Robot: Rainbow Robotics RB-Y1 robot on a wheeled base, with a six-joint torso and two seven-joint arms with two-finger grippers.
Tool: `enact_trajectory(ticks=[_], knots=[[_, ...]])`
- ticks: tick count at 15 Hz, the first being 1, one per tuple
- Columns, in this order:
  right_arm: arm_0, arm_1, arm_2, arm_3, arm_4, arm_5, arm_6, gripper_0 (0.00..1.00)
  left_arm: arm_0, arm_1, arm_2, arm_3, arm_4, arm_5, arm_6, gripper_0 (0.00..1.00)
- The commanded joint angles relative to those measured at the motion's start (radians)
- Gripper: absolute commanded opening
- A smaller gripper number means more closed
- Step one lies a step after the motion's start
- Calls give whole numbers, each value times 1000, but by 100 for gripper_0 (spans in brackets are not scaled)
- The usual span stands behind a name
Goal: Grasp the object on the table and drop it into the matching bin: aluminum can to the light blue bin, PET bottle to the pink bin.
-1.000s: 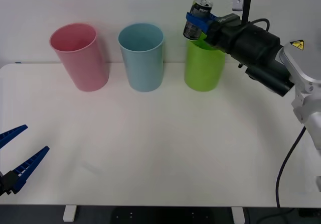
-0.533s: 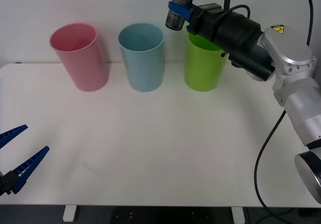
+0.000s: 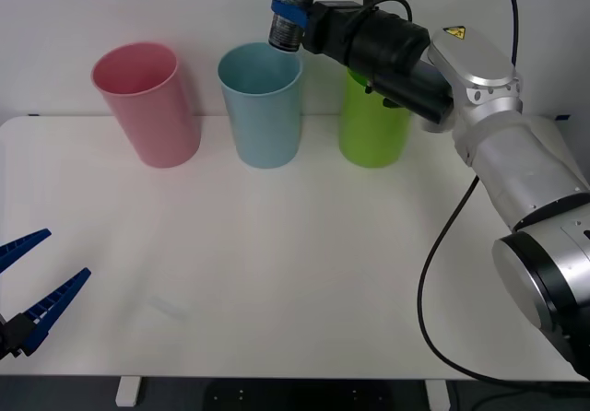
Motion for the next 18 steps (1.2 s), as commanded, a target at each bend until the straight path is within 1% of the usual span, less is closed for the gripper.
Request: enact_trajectory(ticks=[1,2,3,4,12,13,14,15,16,18], knots=[[-23,30,0,30,3,41,6,0,0,0,0,0,0,0,0,100],[-25,40,1,29,7,58,10,0,0,0,0,0,0,0,0,100],[-25,47,1,30,31,82,12,0,0,0,0,0,0,0,0,100],[-25,53,1,30,31,94,13,0,0,0,0,0,0,0,0,100],[-25,55,4,29,31,101,21,0,0,0,0,0,0,0,0,100],[-25,55,4,29,31,108,15,3,0,0,0,0,0,0,0,100],[-25,55,4,29,31,127,21,30,0,0,0,0,0,0,0,100],[-25,55,4,29,31,139,24,76,0,0,0,0,0,0,0,100],[-25,55,4,29,29,145,32,100,0,0,0,0,0,0,0,100],[-25,55,4,30,21,145,41,100,0,0,0,0,0,0,0,100]])
